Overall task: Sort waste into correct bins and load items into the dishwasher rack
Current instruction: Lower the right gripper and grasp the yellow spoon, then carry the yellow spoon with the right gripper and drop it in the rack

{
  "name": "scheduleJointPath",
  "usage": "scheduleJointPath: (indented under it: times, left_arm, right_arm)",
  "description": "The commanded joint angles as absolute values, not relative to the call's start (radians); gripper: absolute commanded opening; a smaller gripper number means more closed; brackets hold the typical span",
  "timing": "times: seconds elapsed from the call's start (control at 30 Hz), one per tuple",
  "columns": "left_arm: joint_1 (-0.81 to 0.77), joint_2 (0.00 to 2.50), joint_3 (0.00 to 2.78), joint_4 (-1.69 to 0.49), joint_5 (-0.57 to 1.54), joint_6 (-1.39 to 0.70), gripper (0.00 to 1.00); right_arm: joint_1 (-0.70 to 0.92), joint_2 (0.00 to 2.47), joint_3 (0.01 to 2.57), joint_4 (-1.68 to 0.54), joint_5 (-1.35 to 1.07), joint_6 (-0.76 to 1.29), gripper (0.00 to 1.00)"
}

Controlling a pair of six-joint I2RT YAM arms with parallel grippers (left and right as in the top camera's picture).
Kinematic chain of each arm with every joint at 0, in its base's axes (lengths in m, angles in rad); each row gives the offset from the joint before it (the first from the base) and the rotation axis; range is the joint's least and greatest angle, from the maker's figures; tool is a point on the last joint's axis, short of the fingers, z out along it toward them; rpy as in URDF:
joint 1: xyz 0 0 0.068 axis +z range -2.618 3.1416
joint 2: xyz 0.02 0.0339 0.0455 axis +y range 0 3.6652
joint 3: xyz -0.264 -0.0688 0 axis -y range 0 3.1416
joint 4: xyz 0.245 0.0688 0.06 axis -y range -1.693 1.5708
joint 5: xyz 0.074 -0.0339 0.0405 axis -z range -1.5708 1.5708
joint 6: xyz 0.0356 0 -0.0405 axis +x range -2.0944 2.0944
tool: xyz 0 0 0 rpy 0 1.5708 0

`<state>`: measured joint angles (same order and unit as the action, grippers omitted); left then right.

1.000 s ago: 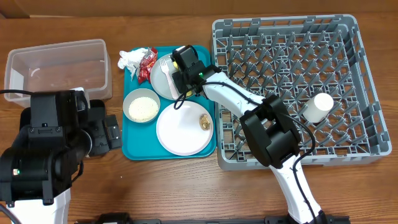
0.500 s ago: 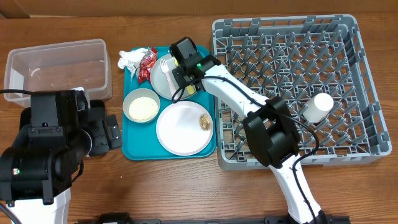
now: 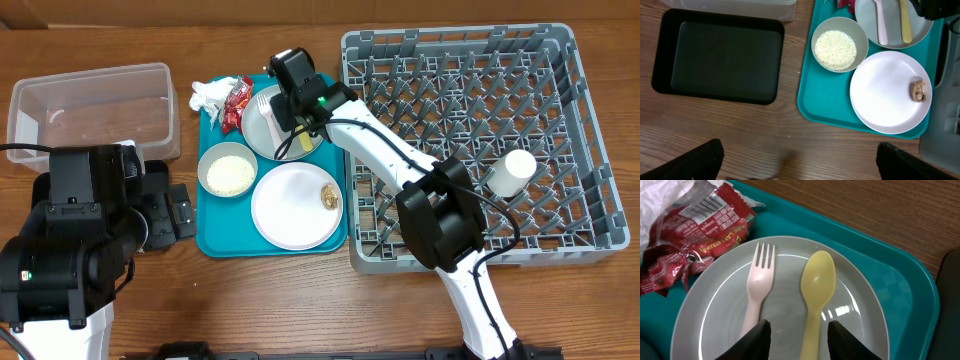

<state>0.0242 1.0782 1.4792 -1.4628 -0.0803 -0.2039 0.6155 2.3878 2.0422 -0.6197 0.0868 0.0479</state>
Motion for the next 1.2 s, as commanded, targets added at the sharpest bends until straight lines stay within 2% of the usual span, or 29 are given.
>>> scheduleJointPath:
  times: [0.0,0.6,0.7,0.8,1.17]
  left_arm:
    - [0.027,1.080,1.495,-1.462,-0.093,-0.210,1.00]
    - [0.027,1.080,1.495,-1.462,-0.093,-0.210,1.00]
    - [0.027,1.080,1.495,-1.462,-0.093,-0.210,1.00]
    - [0.027,1.080,1.495,-1.462,-0.093,-0.210,1.00]
    - [0.027,1.080,1.495,-1.462,-0.093,-0.210,1.00]
  right_arm:
    - [0.590,2.432,2.048,-0.615,0.085,0.044,0.41]
    - [0.582,2.466,2.001,-0.602,0.020,0.052,0.39]
    - [0.582,2.482,2.001,-0.603,0.020,0.052,0.30]
    - [0.583,2.499,2.001,-0.608,0.021,0.056,0.15]
    - [0.590,2.345,2.091,-0.710,0.043,0.056,0.07]
